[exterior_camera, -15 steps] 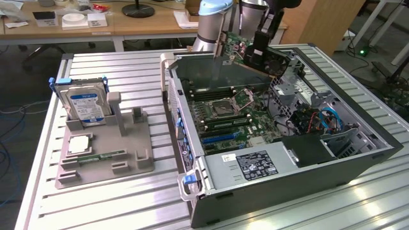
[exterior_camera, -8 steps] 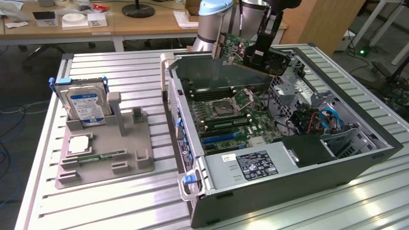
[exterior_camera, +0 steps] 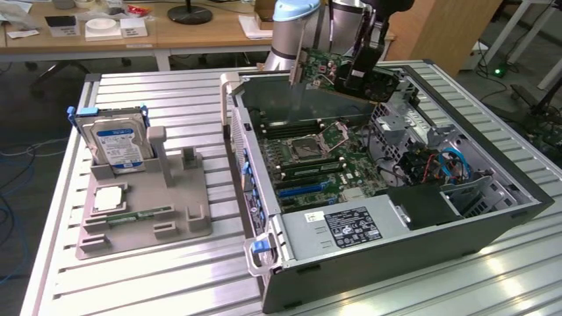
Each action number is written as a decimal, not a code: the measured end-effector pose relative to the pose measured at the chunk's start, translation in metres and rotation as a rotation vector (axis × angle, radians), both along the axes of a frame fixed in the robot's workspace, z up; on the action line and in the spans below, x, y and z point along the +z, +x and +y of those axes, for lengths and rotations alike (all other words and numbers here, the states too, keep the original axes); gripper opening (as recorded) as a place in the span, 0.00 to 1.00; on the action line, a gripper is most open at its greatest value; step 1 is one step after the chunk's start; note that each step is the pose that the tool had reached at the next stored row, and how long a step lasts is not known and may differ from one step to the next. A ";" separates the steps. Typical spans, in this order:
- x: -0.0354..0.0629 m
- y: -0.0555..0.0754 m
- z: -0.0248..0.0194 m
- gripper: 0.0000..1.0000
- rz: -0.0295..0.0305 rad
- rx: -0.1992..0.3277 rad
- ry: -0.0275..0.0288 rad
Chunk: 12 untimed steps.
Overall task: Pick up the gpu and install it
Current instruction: 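Insert the gpu into the slot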
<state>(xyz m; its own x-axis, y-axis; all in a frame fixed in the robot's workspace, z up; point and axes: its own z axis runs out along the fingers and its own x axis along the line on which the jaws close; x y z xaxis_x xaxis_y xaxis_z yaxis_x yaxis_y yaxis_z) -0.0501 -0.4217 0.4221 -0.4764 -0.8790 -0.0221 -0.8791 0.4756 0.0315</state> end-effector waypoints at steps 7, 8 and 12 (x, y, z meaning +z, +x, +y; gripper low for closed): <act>-0.0002 0.000 -0.0002 0.27 0.0000 0.097 0.0000; -0.0003 0.000 -0.0002 0.27 -0.0001 0.111 0.0000; -0.0004 0.000 -0.0003 0.27 0.0000 0.165 0.0000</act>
<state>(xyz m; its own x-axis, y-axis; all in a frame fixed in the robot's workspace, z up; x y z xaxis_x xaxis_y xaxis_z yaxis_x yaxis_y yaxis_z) -0.0500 -0.4220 0.4217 -0.3251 -0.9454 -0.0221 -0.9454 0.3244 0.0314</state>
